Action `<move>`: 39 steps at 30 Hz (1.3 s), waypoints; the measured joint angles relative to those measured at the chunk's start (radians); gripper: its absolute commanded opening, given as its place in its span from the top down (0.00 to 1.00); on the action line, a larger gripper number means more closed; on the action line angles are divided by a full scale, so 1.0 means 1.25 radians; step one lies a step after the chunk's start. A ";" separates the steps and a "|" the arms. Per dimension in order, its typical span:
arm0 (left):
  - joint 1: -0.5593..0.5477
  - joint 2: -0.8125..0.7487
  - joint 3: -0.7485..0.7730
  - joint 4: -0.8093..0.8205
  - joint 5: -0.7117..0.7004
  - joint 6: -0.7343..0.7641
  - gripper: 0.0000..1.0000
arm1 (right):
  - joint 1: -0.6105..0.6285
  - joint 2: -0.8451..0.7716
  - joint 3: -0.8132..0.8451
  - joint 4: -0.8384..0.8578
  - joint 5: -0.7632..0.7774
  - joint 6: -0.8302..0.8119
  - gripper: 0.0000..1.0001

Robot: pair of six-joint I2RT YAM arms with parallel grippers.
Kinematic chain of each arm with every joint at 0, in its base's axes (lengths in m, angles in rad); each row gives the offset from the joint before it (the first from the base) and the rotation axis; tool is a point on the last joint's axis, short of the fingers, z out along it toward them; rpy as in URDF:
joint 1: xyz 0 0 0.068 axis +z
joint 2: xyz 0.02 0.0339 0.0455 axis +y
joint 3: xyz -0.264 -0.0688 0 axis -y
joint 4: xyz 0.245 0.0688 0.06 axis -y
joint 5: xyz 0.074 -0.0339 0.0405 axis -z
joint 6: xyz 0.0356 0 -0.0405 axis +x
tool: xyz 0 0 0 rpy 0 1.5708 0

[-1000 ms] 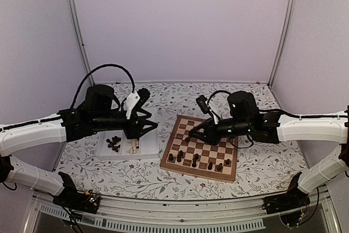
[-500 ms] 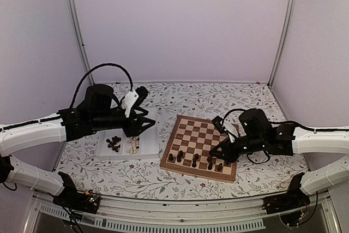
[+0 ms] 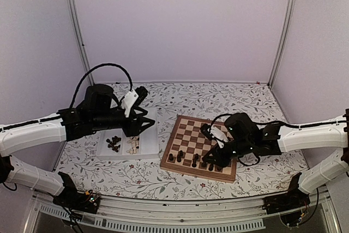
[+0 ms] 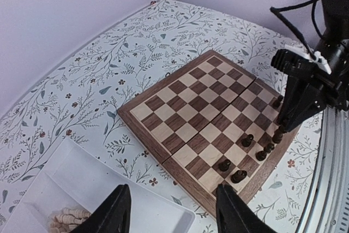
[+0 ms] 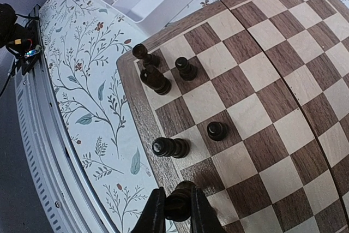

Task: Set up the chess pieces on the board
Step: Place the chess piece on the chessboard.

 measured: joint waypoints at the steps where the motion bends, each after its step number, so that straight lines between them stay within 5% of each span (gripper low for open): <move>1: 0.000 0.000 0.000 -0.002 0.000 0.000 0.45 | 0.003 0.006 0.005 0.000 0.003 -0.003 0.89; 27: 0.001 0.000 0.000 -0.011 0.000 0.000 0.45 | 0.026 0.088 0.047 -0.016 0.045 -0.033 0.85; 39: 0.001 0.000 0.000 -0.012 0.000 -0.001 0.45 | 0.029 0.088 0.047 -0.020 0.062 -0.031 0.65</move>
